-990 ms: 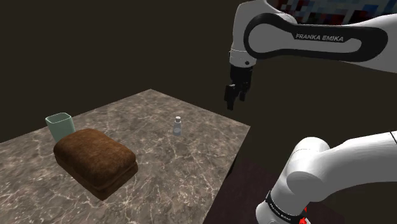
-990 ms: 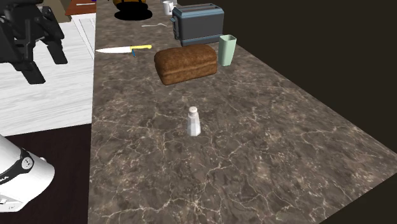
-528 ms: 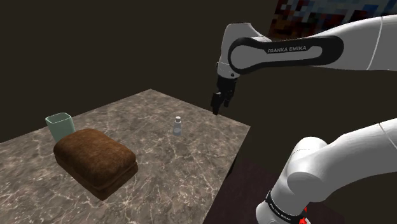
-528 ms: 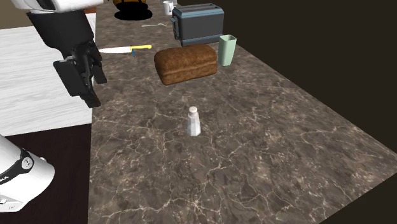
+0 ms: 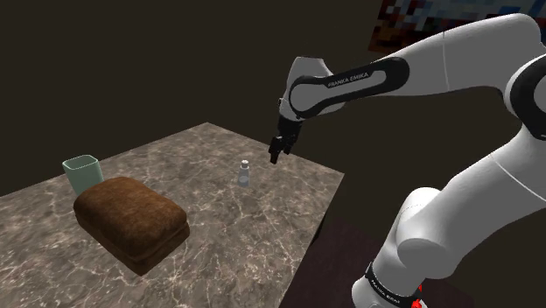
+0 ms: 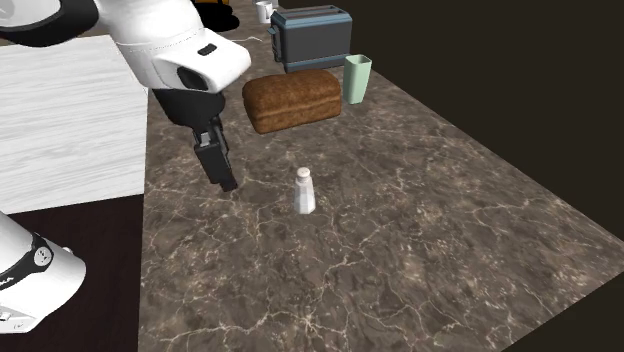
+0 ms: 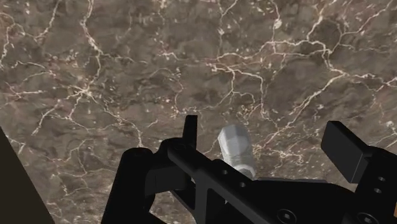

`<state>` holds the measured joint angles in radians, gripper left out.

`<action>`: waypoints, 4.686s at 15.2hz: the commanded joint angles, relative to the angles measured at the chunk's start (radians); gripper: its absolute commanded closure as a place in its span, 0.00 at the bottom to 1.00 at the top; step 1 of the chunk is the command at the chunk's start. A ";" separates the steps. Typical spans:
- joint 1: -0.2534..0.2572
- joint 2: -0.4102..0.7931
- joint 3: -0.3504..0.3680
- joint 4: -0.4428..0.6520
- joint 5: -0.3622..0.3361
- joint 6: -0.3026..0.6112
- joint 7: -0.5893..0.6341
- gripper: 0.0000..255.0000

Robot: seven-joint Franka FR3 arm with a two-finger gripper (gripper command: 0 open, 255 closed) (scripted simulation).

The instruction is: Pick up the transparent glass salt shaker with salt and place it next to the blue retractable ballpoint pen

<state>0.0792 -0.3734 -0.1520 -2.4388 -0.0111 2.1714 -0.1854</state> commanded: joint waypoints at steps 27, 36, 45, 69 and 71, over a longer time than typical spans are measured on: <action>0.088 0.468 -0.050 0.169 0.366 0.367 -0.356 1.00; 0.088 0.459 -0.051 0.172 0.358 0.356 -0.348 1.00; 0.089 0.383 -0.059 0.212 0.292 0.248 -0.286 1.00; 0.081 0.265 -0.059 0.410 0.200 -0.055 -0.183 1.00; 0.091 0.247 -0.045 0.391 0.192 -0.050 -0.157 1.00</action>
<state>0.1654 -0.1186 -0.2042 -2.0440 0.1851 2.1235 -0.3562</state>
